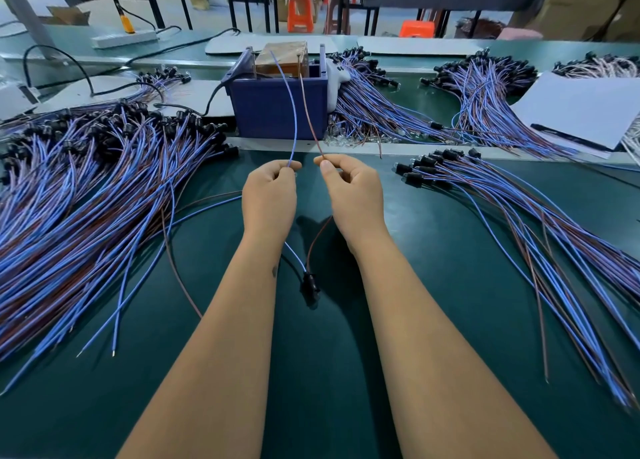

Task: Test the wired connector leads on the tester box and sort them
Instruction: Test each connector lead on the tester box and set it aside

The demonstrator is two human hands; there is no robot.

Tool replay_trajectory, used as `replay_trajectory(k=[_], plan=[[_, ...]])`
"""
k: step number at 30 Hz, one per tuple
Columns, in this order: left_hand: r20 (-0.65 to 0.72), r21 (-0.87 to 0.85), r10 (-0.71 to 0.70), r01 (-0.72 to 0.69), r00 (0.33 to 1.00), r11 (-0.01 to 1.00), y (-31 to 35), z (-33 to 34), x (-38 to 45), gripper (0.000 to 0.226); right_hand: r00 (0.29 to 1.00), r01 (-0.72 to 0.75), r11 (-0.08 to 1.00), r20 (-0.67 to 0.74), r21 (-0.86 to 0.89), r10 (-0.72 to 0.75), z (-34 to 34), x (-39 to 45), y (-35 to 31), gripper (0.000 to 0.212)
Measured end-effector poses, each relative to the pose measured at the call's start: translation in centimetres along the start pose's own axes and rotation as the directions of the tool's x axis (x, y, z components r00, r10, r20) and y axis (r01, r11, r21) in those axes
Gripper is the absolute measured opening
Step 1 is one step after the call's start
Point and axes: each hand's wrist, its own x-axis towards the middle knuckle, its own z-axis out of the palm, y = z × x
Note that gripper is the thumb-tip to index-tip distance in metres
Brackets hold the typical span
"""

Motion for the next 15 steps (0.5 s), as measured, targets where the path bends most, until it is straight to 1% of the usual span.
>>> replay_trajectory(k=[8,15], plan=[[-0.001,-0.012,-0.032,0.032,0.999,0.999,-0.12,-0.13,0.25,0.028,1.0,-0.016,1.0,0.019,0.0,0.016,-0.1,0.05,0.03,0.017],[-0.015,-0.077,-0.088,0.087,0.996,0.993,-0.1,-0.39,0.41,0.029,1.0,-0.018,1.0,0.02,-0.019,0.018,-0.08,0.02,0.02,0.018]])
